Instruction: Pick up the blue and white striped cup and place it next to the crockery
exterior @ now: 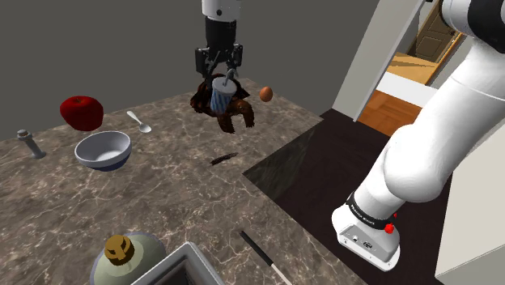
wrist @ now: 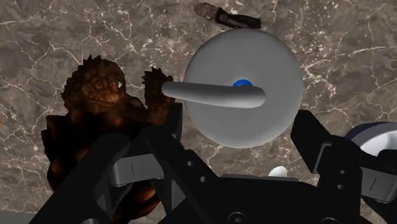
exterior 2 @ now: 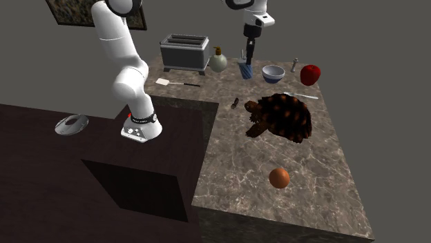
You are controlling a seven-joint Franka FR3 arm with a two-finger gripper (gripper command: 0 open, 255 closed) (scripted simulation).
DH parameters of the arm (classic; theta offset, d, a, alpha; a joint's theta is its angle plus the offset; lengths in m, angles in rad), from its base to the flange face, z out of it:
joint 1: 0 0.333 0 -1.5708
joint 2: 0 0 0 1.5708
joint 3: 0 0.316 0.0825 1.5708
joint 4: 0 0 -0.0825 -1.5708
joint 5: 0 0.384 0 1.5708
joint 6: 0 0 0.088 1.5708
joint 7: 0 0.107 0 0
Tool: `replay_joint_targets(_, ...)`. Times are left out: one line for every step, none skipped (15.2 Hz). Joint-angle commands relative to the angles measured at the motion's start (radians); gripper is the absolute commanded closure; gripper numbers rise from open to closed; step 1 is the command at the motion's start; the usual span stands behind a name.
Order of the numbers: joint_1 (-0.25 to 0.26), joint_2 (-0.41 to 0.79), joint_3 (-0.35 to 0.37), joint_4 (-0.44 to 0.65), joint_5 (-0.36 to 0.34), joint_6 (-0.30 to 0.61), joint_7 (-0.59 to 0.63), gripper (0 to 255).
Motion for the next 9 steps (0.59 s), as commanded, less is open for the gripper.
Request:
replay_joint_targets(0.023,0.025,0.026,0.026,-0.004,-0.001,0.052,255)
replay_joint_targets(0.035,0.04,0.038,0.039,-0.007,-0.001,0.077,255)
replay_joint_targets(0.047,0.055,0.05,0.054,-0.011,0.0,0.101,255)
replay_joint_targets(0.058,0.071,0.062,0.069,-0.015,-0.001,0.126,255)
replay_joint_targets(0.07,0.088,0.074,0.086,-0.02,-0.001,0.15,255)
replay_joint_targets(0.083,0.107,0.084,0.104,-0.025,-0.002,0.175,255)
replay_joint_targets(0.096,0.126,0.095,0.124,-0.031,-0.004,0.199,255)
replay_joint_targets(0.109,0.146,0.105,0.145,-0.038,-0.006,0.224,255)
replay_joint_targets(0.123,0.167,0.115,0.167,-0.045,-0.009,0.248,255)
